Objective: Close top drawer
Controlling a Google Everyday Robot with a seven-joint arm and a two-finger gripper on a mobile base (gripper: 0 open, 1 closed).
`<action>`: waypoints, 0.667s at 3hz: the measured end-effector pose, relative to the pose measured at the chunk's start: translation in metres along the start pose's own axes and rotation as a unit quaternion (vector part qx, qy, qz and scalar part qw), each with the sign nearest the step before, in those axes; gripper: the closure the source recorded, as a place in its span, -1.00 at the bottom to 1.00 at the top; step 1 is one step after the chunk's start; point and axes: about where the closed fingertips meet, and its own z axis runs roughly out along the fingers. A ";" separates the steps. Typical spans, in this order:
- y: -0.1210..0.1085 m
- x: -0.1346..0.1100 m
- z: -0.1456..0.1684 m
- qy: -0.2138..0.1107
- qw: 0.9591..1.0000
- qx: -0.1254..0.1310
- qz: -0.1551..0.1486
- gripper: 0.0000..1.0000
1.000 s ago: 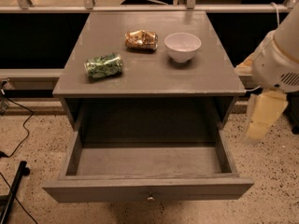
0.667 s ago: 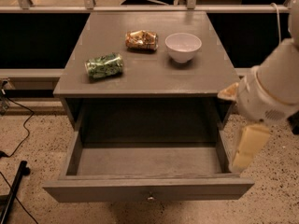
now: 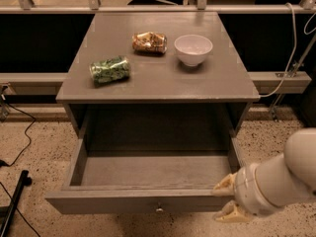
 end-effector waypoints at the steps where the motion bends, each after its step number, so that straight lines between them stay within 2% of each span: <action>1: 0.030 0.024 0.042 -0.014 1.000 -0.013 0.009 0.46; 2: 0.031 0.025 0.042 -0.012 1.000 -0.012 0.008 0.92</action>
Offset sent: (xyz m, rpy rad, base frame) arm -0.0226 -0.0008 -0.0428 0.0268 0.0234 -0.0024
